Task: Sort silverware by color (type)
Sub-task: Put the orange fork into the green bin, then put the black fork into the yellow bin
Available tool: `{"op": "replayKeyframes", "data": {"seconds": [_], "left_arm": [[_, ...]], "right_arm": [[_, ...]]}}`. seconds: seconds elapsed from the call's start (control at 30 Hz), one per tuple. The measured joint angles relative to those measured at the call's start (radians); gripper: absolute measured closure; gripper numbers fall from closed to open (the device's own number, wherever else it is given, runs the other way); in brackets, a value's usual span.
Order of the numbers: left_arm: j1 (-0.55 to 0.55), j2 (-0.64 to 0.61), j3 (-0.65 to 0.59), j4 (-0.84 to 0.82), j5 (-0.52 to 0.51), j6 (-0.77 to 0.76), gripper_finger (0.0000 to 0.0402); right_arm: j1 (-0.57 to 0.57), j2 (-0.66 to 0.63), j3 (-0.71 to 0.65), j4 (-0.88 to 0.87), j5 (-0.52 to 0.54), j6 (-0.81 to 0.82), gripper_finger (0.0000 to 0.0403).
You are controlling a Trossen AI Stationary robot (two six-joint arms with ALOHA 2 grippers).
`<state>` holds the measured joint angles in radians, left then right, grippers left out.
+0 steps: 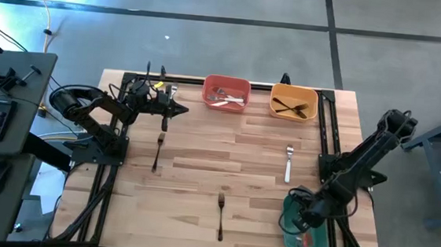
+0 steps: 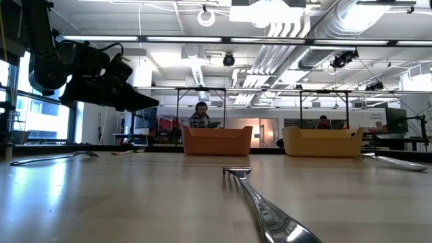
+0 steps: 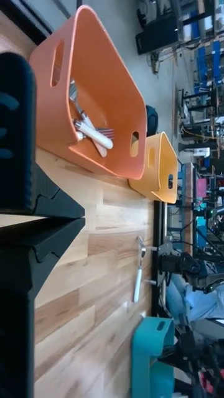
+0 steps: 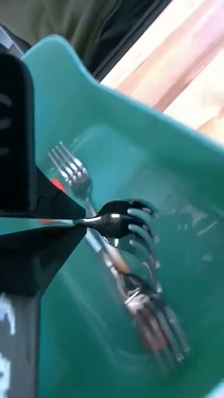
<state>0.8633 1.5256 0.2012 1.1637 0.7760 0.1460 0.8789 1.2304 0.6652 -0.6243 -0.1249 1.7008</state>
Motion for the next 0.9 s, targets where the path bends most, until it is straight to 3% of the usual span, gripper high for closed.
{"op": "replayKeyframes", "data": {"seconds": [0.17, 0.4, 0.53, 0.67, 0.8, 0.9], "left_arm": [[-0.04, 0.0, 0.0, 0.0, 0.004, -0.022, 0.0401], [-0.13, -0.034, 0.0, -0.006, 0.005, -0.061, 0.0401], [-0.193, -0.088, 0.0, -0.068, 0.007, -0.046, 0.0401], [-0.255, -0.162, 0.0, -0.177, 0.007, 0.004, 0.0401], [-0.306, -0.251, 0.0, -0.316, -0.001, 0.038, 0.0401], [-0.337, -0.326, 0.0, -0.428, -0.011, 0.048, 0.0401]], "right_arm": [[-0.03, 0.0, 0.058, -0.043, 0.024, -0.064, 0.0361], [-0.04, 0.0, 0.262, -0.266, 0.069, -0.169, 0.0298], [-0.027, 0.0, 0.392, -0.412, 0.209, -0.331, 0.0315], [-0.037, -0.009, 0.438, -0.439, 0.407, -0.626, 0.0365], [-0.106, -0.039, 0.387, -0.297, 0.5, -0.955, 0.0396], [-0.196, -0.075, 0.29, -0.087, 0.445, -1.203, 0.0396]]}}
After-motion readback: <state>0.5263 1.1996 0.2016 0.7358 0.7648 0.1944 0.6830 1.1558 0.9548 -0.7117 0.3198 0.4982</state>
